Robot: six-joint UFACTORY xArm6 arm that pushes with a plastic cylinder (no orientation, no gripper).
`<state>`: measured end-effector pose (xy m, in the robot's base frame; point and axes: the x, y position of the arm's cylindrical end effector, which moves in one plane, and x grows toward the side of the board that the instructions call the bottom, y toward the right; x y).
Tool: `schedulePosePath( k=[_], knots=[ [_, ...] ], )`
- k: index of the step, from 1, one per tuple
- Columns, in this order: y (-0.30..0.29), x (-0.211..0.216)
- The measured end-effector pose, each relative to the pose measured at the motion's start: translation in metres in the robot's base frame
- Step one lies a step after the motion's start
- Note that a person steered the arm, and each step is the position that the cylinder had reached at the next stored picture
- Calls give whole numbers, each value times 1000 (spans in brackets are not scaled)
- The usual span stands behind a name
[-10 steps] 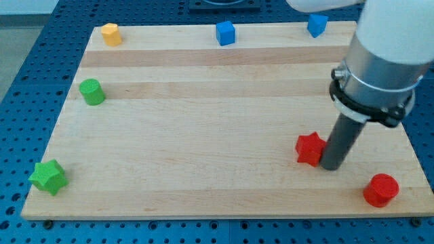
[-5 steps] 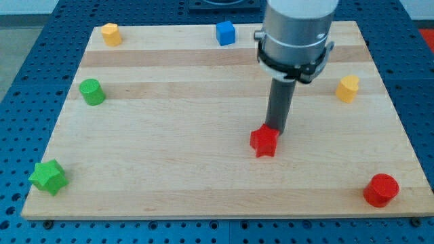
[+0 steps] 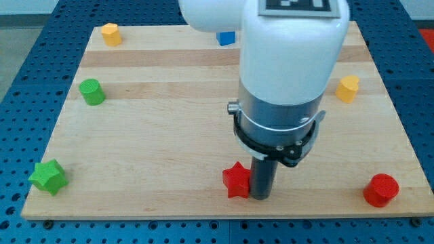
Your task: Push the red star towards the bottom center of the board
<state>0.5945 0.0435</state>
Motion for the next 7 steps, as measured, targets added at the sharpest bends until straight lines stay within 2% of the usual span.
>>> schedulePosePath(
  k=[2,4,7],
  knots=[
    [-3,-42],
    [-24,-33],
    [-42,-41]
  ],
)
